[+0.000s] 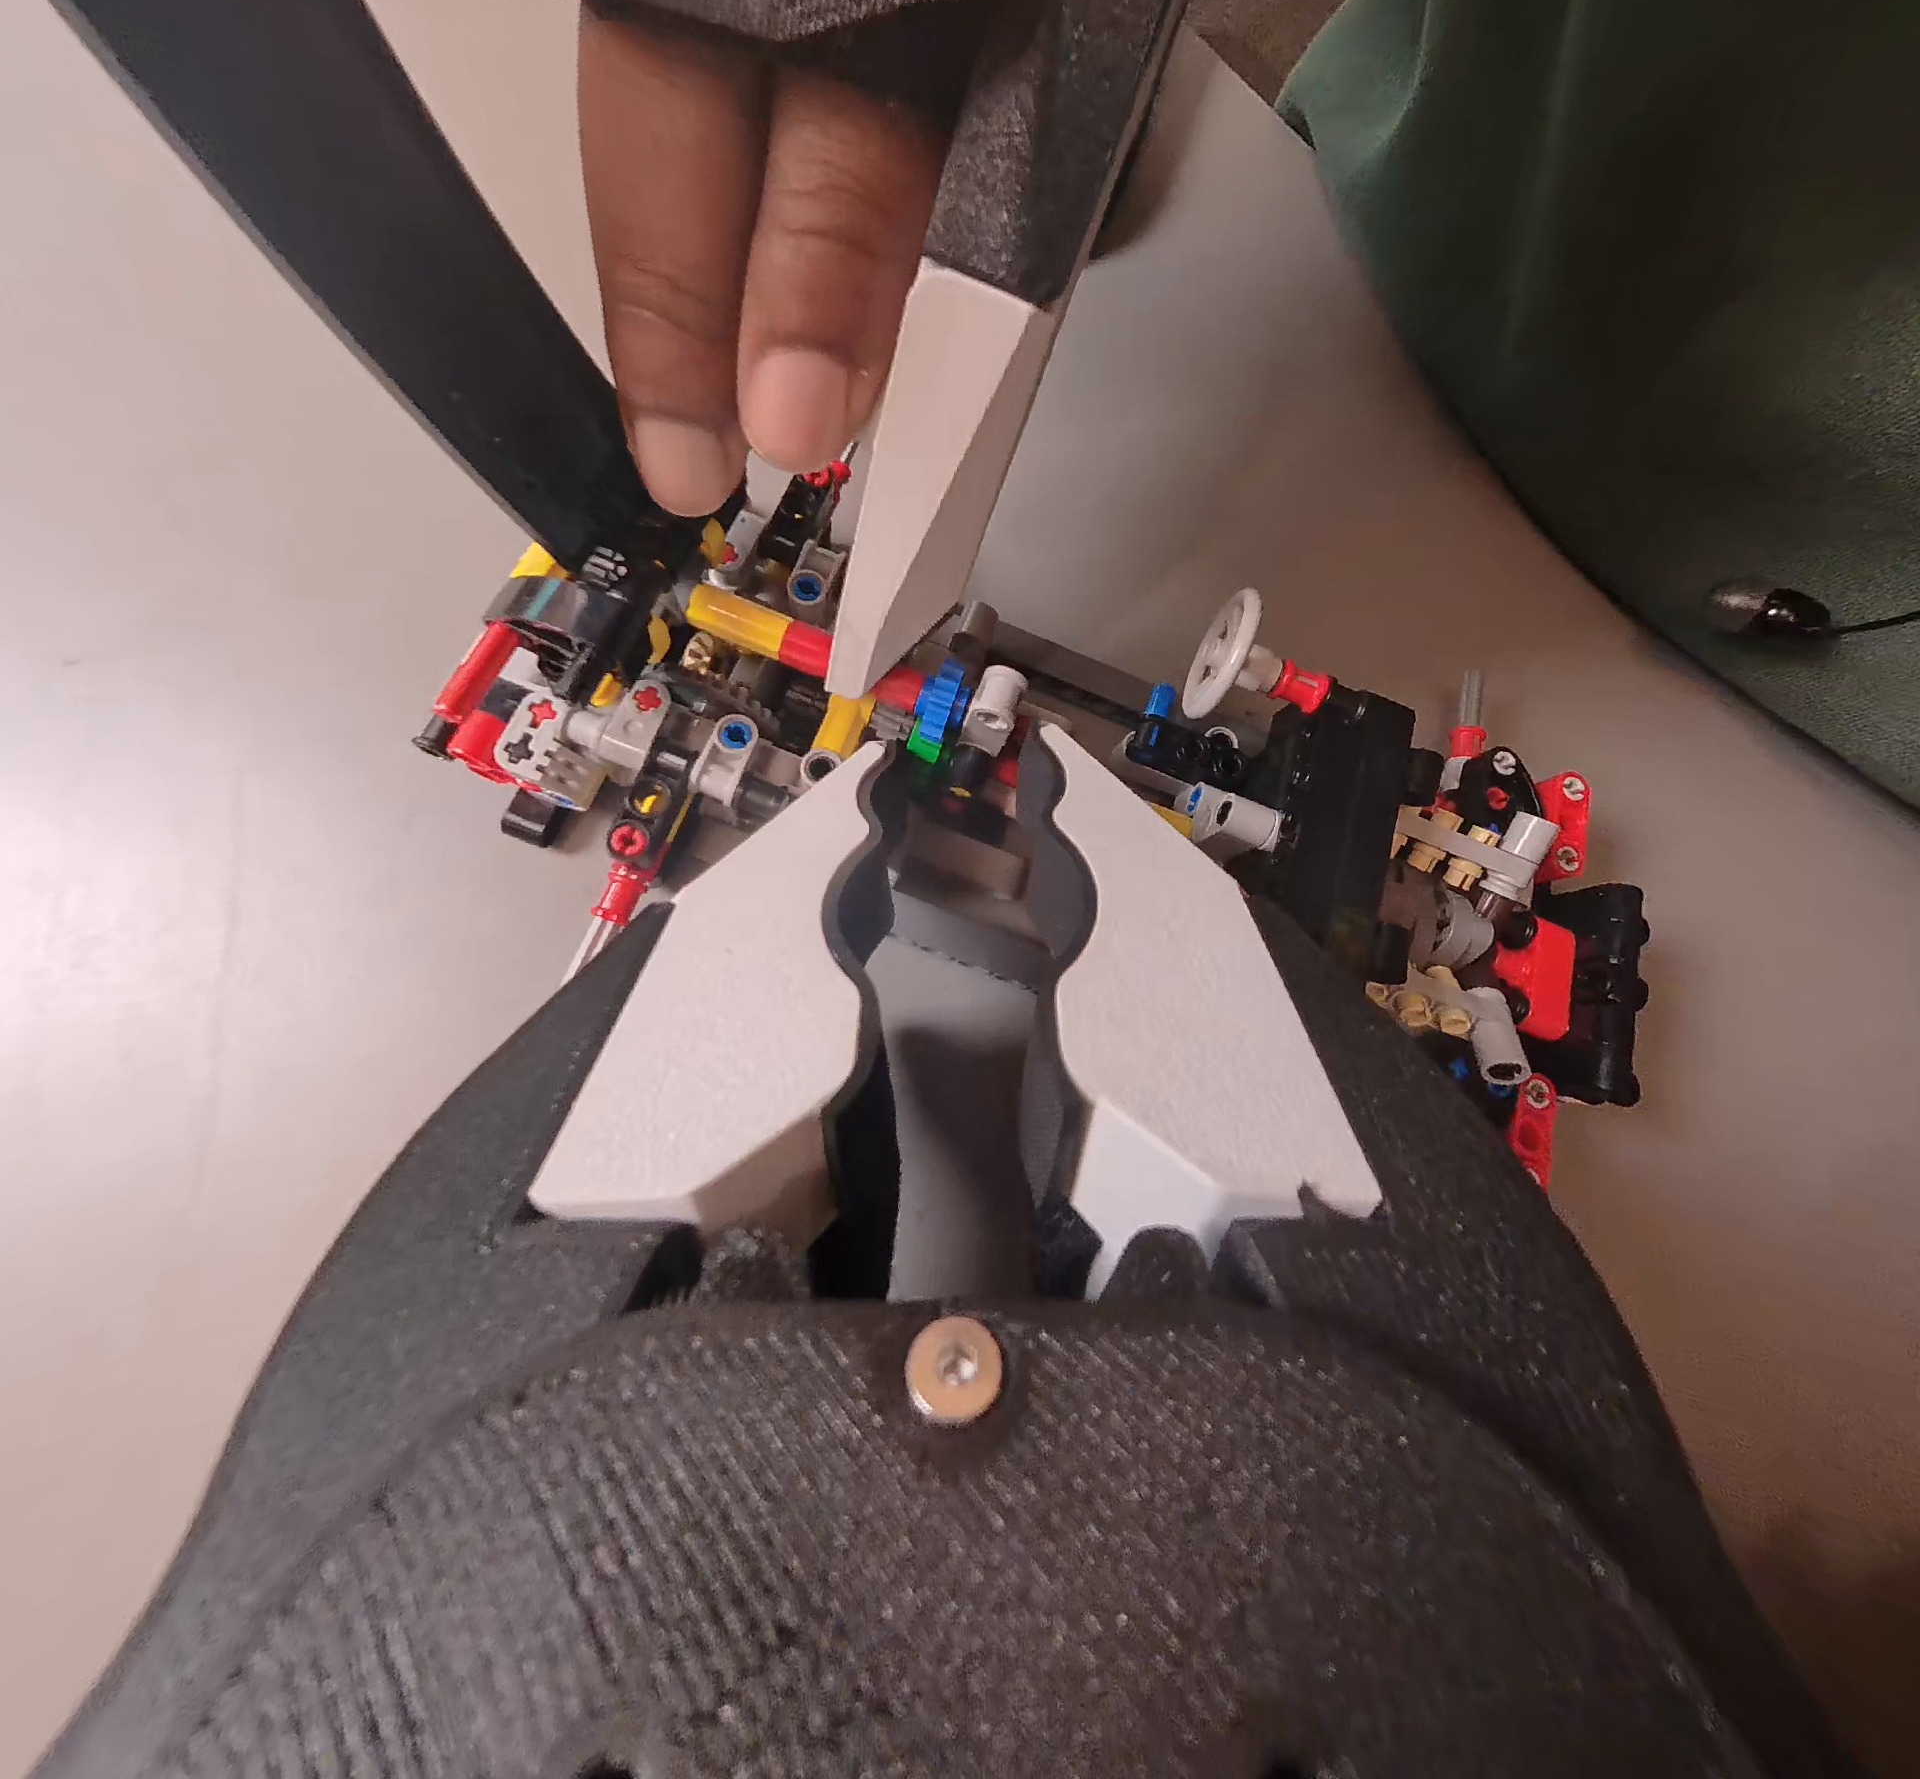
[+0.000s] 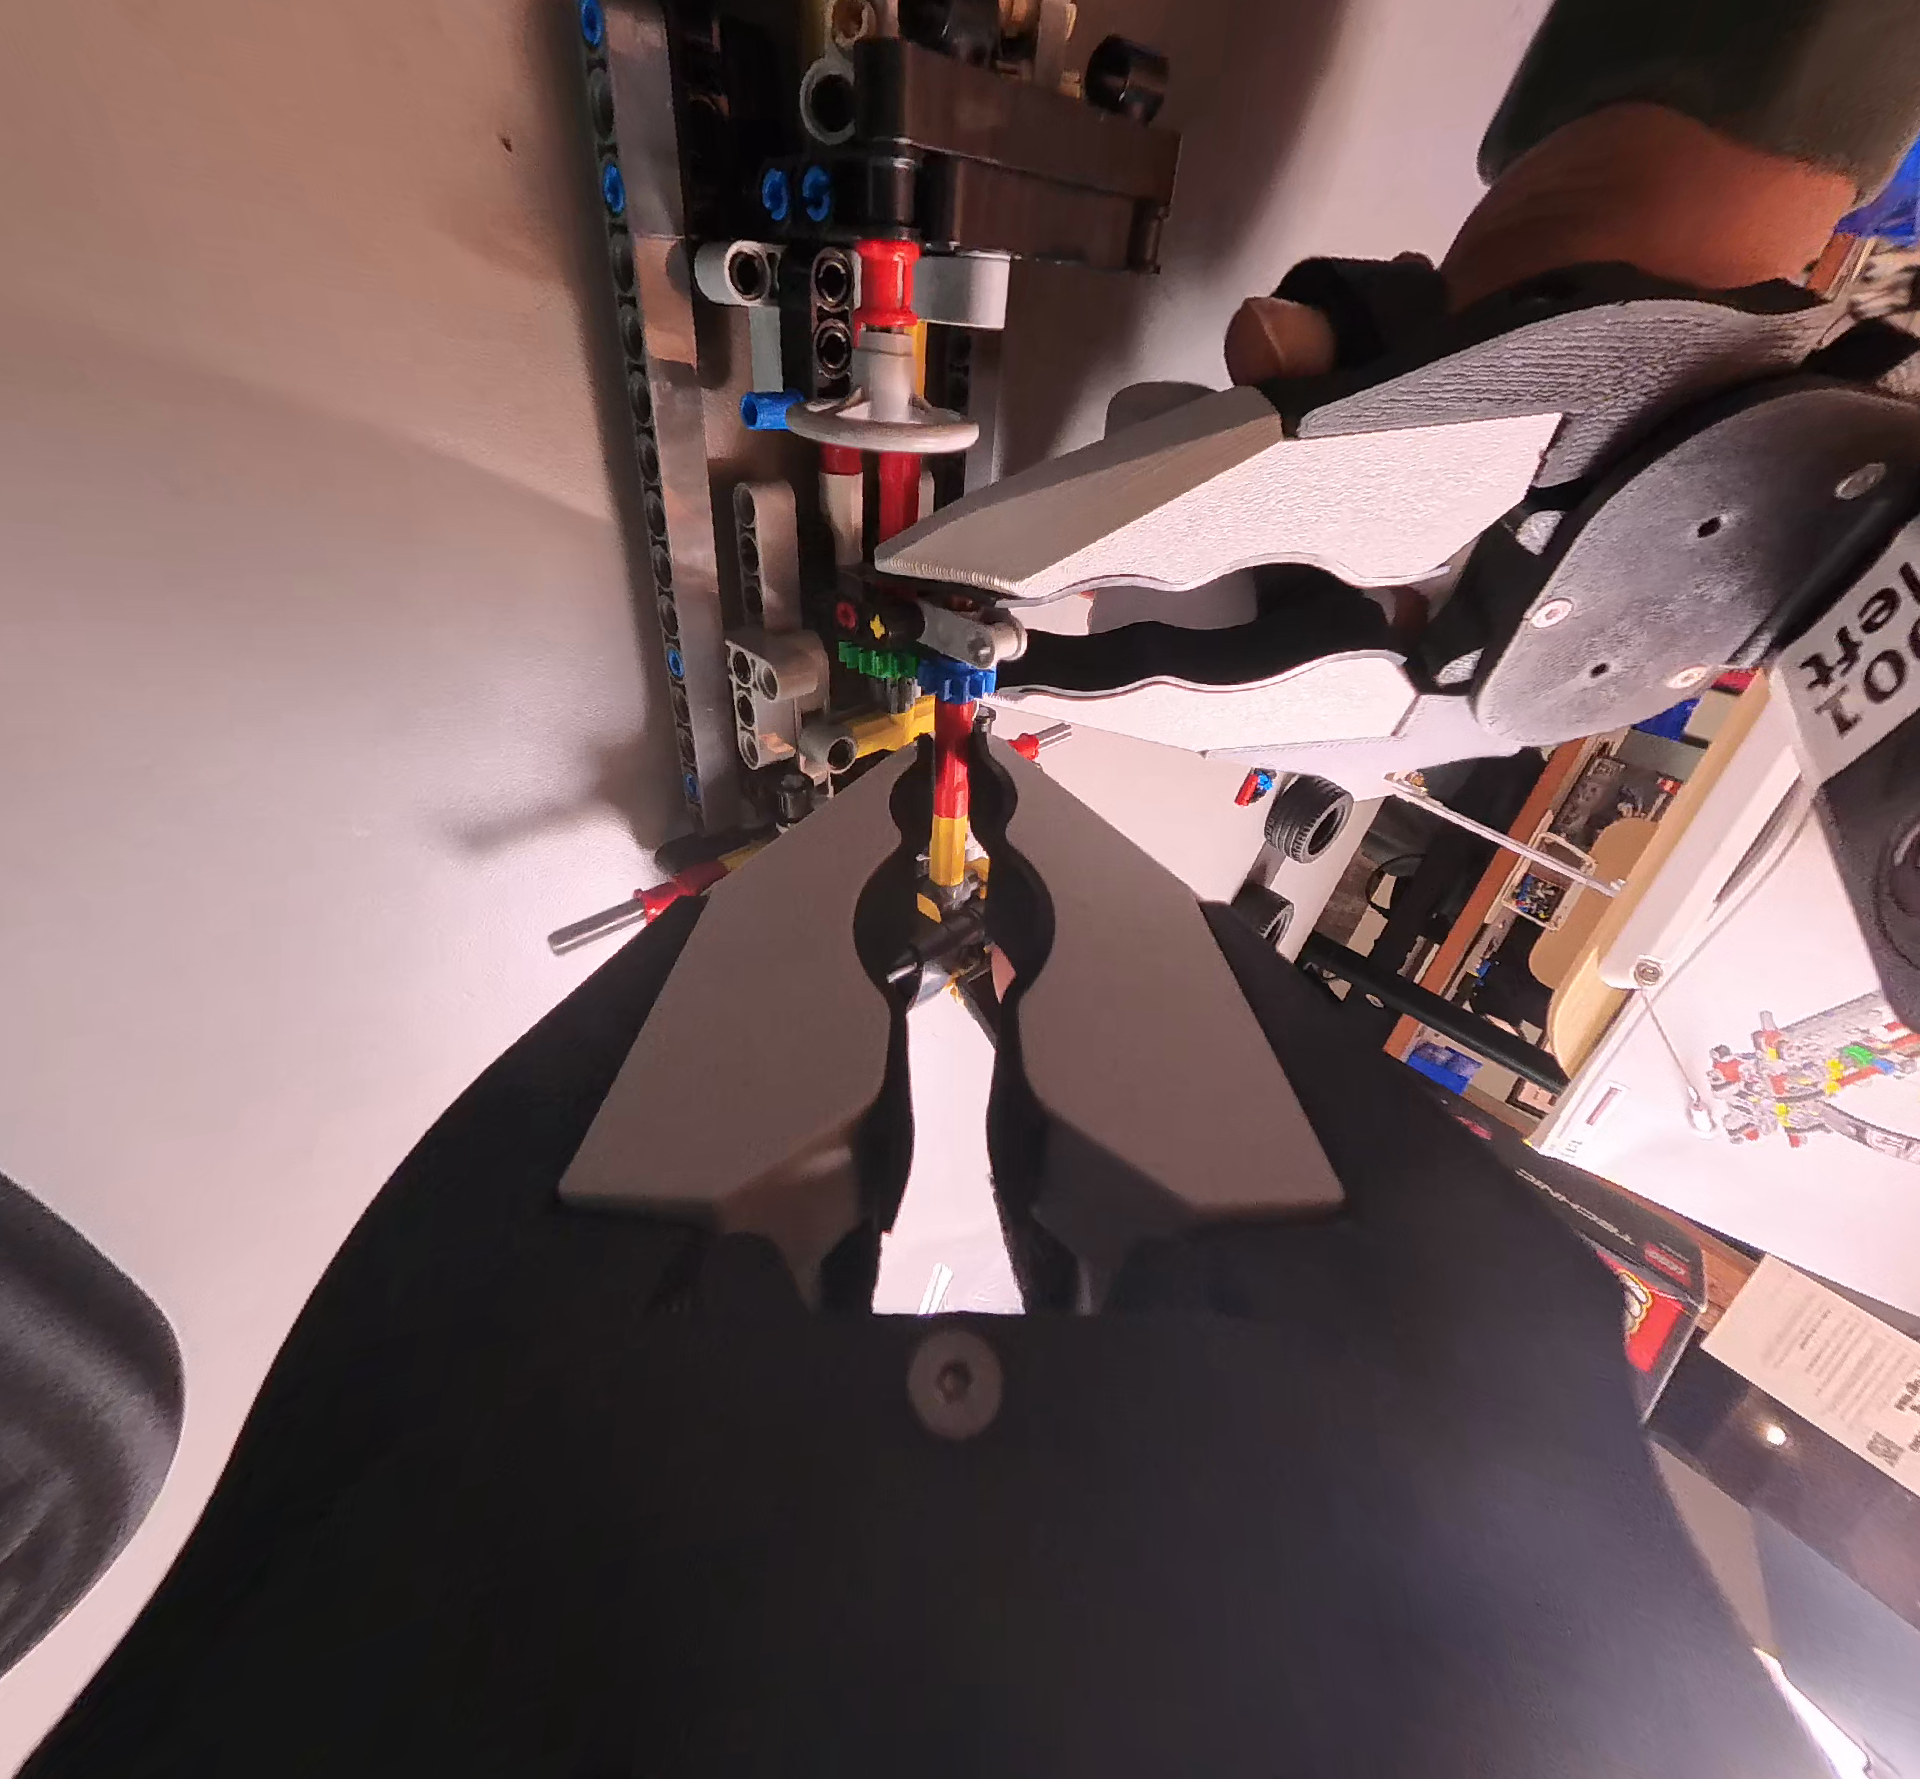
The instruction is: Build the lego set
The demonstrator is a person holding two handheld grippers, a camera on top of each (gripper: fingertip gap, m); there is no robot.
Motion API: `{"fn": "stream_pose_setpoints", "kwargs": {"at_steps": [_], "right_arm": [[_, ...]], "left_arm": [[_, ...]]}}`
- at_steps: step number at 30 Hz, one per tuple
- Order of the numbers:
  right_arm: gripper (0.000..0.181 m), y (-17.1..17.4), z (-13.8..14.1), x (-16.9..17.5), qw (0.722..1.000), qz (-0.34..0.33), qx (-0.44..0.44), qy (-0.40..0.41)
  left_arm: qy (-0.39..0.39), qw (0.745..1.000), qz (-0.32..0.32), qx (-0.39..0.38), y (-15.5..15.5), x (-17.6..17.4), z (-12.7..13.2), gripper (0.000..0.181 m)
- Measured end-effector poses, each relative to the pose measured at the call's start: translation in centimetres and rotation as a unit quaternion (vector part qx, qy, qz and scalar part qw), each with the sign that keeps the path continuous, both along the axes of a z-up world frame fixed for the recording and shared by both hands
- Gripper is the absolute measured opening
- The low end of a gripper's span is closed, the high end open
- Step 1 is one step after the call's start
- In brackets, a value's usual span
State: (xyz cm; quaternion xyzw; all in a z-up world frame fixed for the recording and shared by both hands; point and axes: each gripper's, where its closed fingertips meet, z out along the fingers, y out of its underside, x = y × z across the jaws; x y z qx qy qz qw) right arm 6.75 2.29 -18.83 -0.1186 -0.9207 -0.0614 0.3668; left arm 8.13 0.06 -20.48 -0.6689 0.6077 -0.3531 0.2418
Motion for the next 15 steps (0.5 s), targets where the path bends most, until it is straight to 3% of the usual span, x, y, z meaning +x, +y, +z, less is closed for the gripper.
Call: {"fn": "stream_pose_setpoints", "kwargs": {"at_steps": [9, 15], "right_arm": [[0.004, -0.2, -0.64, 0.47, 1.0, 0.003, -0.001, 0.0], [0.005, -0.12, -0.63, 0.68, 1.0, 0.004, 0.006, -0.002]], "left_arm": [[0.0, 1.0, -0.018, -0.008, -0.25, -0.01, -0.03, 0.018], [-0.008, 1.0, 0.004, -0.017, -0.14, 0.05, 0.05, 0.019]]}}
